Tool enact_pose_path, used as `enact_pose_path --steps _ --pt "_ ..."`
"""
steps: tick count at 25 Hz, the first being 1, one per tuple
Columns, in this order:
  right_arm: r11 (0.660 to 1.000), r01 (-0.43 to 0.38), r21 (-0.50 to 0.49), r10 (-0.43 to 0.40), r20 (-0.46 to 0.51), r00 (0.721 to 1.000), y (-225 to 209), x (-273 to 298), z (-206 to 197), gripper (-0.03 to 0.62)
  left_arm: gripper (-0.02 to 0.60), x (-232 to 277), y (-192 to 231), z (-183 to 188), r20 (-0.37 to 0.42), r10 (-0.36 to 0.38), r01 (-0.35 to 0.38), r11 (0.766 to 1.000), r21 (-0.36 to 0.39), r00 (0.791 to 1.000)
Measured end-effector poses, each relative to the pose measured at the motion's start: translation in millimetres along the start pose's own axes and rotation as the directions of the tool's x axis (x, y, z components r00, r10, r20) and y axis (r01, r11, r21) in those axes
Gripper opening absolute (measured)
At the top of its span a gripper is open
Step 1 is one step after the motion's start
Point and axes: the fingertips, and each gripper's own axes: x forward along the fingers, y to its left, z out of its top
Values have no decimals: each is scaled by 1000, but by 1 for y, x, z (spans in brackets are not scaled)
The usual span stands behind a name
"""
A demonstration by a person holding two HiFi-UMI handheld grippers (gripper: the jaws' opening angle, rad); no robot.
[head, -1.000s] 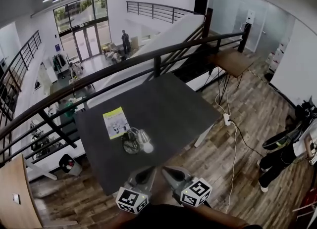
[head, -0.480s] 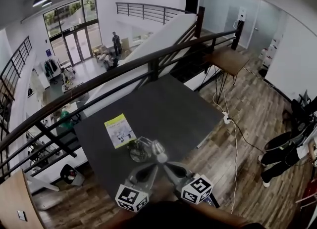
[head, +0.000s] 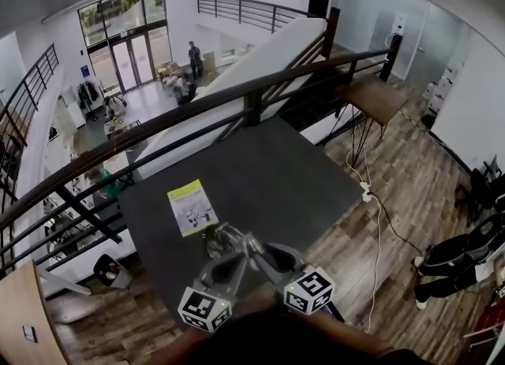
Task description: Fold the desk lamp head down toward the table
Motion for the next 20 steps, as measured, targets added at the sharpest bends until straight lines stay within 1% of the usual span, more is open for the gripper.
enact_pose_path --steps 2,5,8,11,15,20 --pt "1000 -10 -2 10 -36 999 -7 8 -4 139 -2 4 9 1 7 31 -31 999 -19 999" --pt "1000 -24 -20 22 -96 995 -15 17 -15 176 -2 12 16 1 15 57 -56 998 -24 998" --pt "999 -46 -3 44 -165 985 -20 24 -31 225 -2 16 19 0 15 80 -80 996 -39 997" --pt "997 -77 7 76 -214 974 -19 30 -43 254 -2 19 23 -3 15 105 -104 994 -44 994" --pt "995 -96 6 94 -249 964 -16 37 -51 268 -2 17 28 -6 8 128 -127 990 -55 992" --pt "994 -99 -44 82 -292 953 -17 44 -61 270 -2 11 34 -10 -3 151 -151 986 -65 989"
